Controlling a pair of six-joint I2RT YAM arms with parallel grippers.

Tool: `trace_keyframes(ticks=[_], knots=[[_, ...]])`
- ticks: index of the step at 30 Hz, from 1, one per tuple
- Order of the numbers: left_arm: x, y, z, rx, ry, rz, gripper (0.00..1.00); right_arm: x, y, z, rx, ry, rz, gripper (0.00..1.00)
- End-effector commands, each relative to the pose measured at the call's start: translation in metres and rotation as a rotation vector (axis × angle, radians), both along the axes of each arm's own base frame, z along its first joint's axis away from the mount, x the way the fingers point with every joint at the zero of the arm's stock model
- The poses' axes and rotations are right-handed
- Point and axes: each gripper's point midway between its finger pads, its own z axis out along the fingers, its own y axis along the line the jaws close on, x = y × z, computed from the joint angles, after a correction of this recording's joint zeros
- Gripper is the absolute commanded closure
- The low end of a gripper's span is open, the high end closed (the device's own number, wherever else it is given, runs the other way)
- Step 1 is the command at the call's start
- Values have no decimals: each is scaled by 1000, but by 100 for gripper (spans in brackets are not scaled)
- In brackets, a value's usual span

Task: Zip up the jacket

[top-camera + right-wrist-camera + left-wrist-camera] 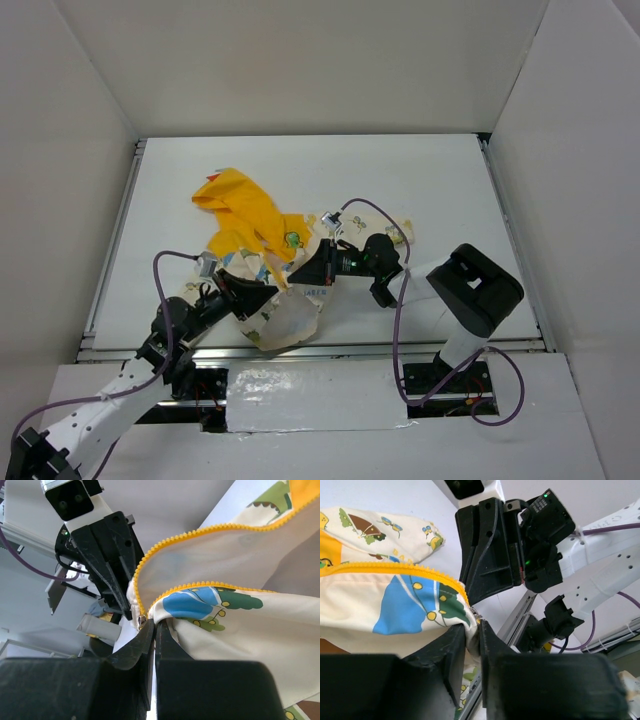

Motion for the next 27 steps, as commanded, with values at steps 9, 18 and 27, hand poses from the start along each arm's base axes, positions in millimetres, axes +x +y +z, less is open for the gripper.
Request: trace_keyframes(ticks=[9,18,27], knots=[[3,-7,2,5,-20,-22,51,-6,-2,43,137,-182,21,100],[4,-7,6,3,-38,-23,100,-4,-2,41,127,-167,11,100],[2,-9,2,5,-41,-39,100,5,4,50,125,-110,-60,100]])
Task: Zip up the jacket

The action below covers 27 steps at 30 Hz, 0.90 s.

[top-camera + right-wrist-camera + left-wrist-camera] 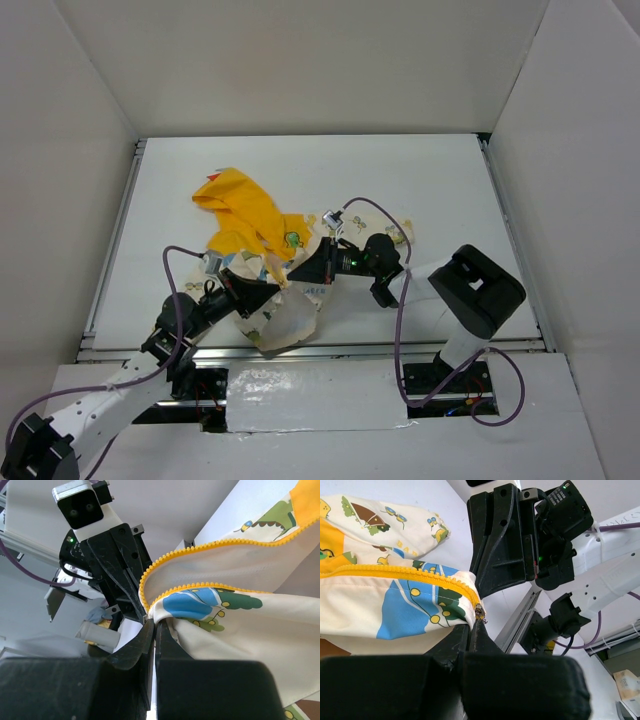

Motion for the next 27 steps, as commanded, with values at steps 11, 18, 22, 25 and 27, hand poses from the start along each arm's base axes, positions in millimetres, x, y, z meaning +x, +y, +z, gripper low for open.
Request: trace_keyframes(ticks=[11,18,22,25,27], knots=[[-14,-15,9,4,-84,-129,100,38,7,80,104,-144,-180,100],[-18,-17,20,-15,-136,-156,100,62,13,79,42,-149,-247,100],[-12,-18,21,-10,-129,-142,100,63,17,79,3,-187,-213,98],[0,-14,19,2,-108,-79,100,51,14,77,-22,-207,-162,56],[3,-14,22,6,-113,-66,100,49,4,85,-26,-248,-192,48]])
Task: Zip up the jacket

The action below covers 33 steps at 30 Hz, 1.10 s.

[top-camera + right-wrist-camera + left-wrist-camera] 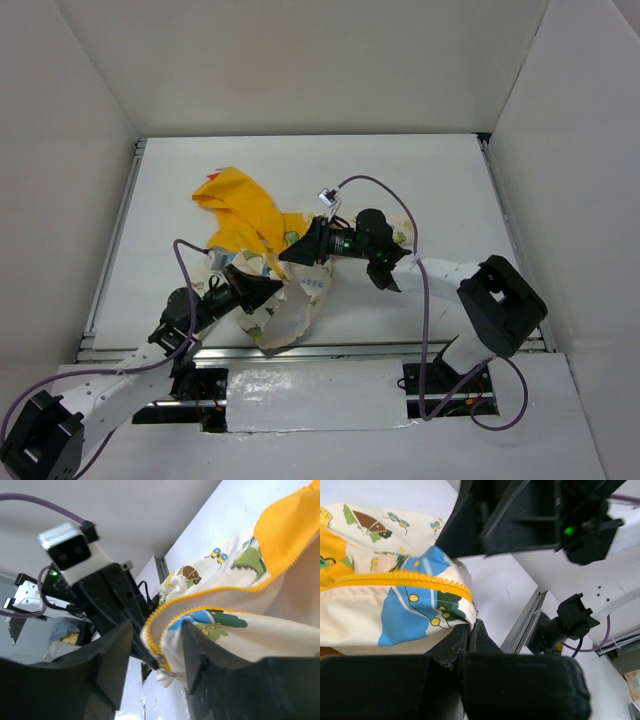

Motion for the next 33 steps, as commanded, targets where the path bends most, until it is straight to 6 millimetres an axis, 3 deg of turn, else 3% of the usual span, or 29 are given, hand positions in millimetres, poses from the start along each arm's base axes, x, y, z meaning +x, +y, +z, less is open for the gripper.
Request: trace_keyframes(ticks=[1,8,11,12,16,17,18,20,26,33], knots=[[-7,-9,17,6,-65,-69,100,9,-13,52,48,-171,-78,44],[-3,-8,17,3,-54,-48,100,15,-50,59,-95,-228,-236,38],[-2,-7,19,-3,-57,-39,100,-2,-65,54,-114,-235,-238,37],[-2,-7,20,-5,-61,-39,100,-10,-67,43,-124,-203,-218,38],[-1,-9,22,-9,-62,-49,100,-53,-57,17,-87,-156,-82,39],[-1,-10,20,-8,-56,-52,100,-59,-57,0,-101,-118,-82,41],[-1,-10,22,-14,-61,-56,100,-62,-54,3,-72,-132,-76,41],[-1,-11,22,-14,-59,-59,100,-76,-48,-12,-64,-99,-37,42],[-2,-12,28,-19,-69,-65,100,-75,-33,-29,-62,-107,-70,43],[-3,-12,29,-19,-66,-74,100,-62,-22,-32,-50,-135,-100,44]])
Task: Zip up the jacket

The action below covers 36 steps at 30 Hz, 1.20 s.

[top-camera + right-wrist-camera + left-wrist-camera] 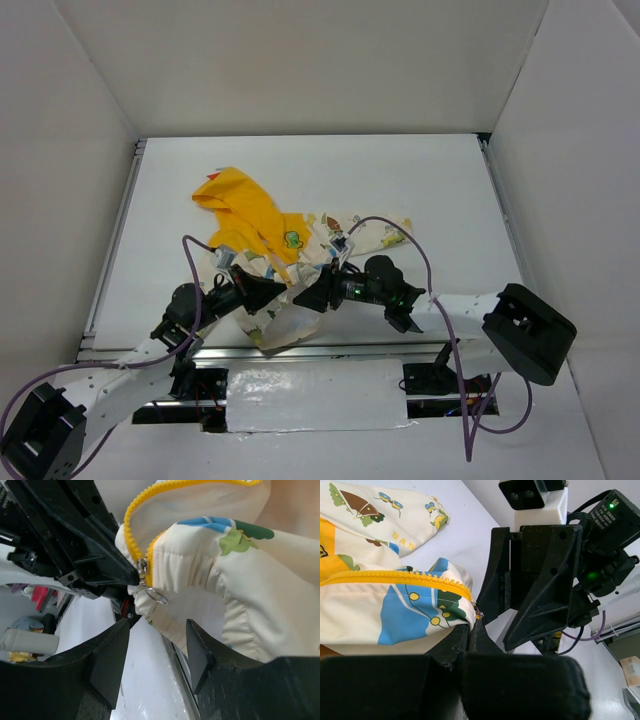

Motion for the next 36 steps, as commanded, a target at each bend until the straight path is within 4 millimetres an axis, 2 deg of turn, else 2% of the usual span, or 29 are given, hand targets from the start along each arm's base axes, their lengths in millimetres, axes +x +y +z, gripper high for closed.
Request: trace_keyframes(ticks=[1,7,12,14,15,17,22,23,28,32,36], knots=[[-1,-4,40,-69,-107,-28,100,16,12,32,91,-101,-37,44],[-2,-6,40,-76,-104,-37,100,23,18,34,95,-111,-43,44],[-1,-6,38,-79,-99,-37,100,24,21,41,130,-109,-42,49],[-1,-6,36,-78,-96,-36,100,23,22,40,134,-97,-35,54],[-1,-6,36,-77,-95,-34,100,22,21,38,134,-92,-34,62],[0,-5,35,-74,-96,-28,100,20,21,36,134,-79,-32,71],[0,-3,36,-74,-99,-17,100,18,18,32,138,-50,-38,73],[0,-3,36,-74,-99,-17,100,17,18,33,144,-41,-36,80],[0,-3,34,-67,-96,-16,100,11,19,37,153,16,-30,98],[1,-2,32,-61,-98,-6,100,5,20,39,136,74,-40,100],[1,-1,33,-59,-104,-1,100,6,16,27,74,169,-95,100]])
